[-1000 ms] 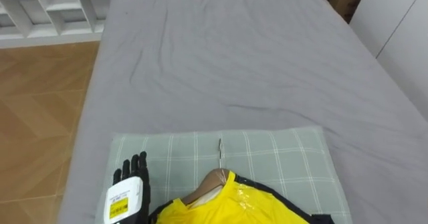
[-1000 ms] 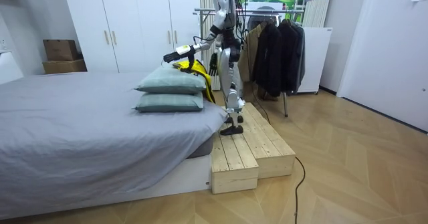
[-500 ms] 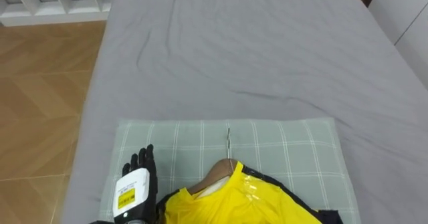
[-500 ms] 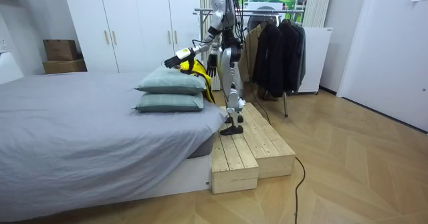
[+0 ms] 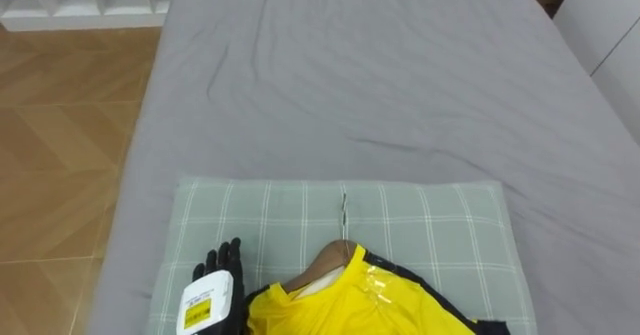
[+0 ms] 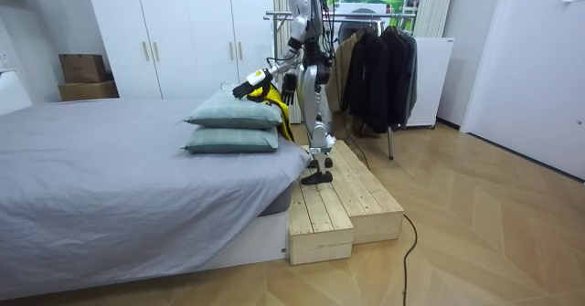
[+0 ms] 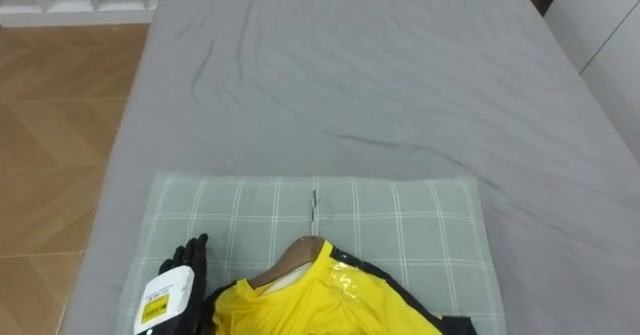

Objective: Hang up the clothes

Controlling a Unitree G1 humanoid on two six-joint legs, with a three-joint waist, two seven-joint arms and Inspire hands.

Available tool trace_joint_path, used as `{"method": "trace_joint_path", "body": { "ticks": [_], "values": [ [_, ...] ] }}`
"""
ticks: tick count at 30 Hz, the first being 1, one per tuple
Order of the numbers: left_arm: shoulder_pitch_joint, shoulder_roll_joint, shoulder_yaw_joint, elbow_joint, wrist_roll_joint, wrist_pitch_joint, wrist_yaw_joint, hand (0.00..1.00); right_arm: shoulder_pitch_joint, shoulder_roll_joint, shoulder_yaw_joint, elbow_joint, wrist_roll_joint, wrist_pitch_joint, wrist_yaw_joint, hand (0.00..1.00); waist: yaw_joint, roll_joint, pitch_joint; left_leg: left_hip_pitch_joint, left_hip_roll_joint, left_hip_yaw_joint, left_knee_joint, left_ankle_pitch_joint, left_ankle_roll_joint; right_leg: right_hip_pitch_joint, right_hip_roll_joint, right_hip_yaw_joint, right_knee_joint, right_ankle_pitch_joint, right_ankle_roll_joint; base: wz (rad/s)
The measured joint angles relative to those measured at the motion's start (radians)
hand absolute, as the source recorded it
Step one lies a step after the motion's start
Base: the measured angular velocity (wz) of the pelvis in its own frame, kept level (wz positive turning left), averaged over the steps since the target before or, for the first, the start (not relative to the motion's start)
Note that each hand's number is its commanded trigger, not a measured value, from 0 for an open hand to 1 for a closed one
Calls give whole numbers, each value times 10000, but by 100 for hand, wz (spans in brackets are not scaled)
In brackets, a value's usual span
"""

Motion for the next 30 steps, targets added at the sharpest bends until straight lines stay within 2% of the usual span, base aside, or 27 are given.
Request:
{"method": "trace_joint_path", "body": {
  "ticks": [8, 10, 18, 23, 30],
  "values": [
    [351, -60, -462, 22, 33, 14, -68, 0, 9, -5, 3, -3, 83, 0, 0, 0, 73, -20, -3, -17, -37, -97, 27, 34, 28, 21, -21, -47, 5, 0, 0, 2],
    [360, -57, -616, 22, 321, 28, -68, 0, 11, -17, 8, -1, 89, 0, -17, 0, 72, -18, -4, -32, -47, -112, 35, 48, 27, 26, -32, -179, 6, 1, 1, 4],
    [377, -177, -816, -338, 1487, 67, -179, 0, 40, -8, 107, 15, 172, -43, 22, 0, 53, 41, -39, -46, -65, -102, 67, 66, 32, 31, -53, -215, 9, 2, 3, 0],
    [339, -391, -1036, -661, 1896, 131, -260, 0, -28, 7, 117, 291, 136, -61, 357, 0, -170, 195, -131, -7, -118, -136, 63, 84, 62, 95, -84, -165, 8, 8, 13, 1],
    [271, -418, -1735, -684, 1973, 348, -618, 0, -55, 10, 236, 360, 205, -62, 454, 0, -289, 218, -107, -12, -113, -119, 48, 94, 79, 84, -88, -47, -7, 9, 15, 0]
  ]
}}
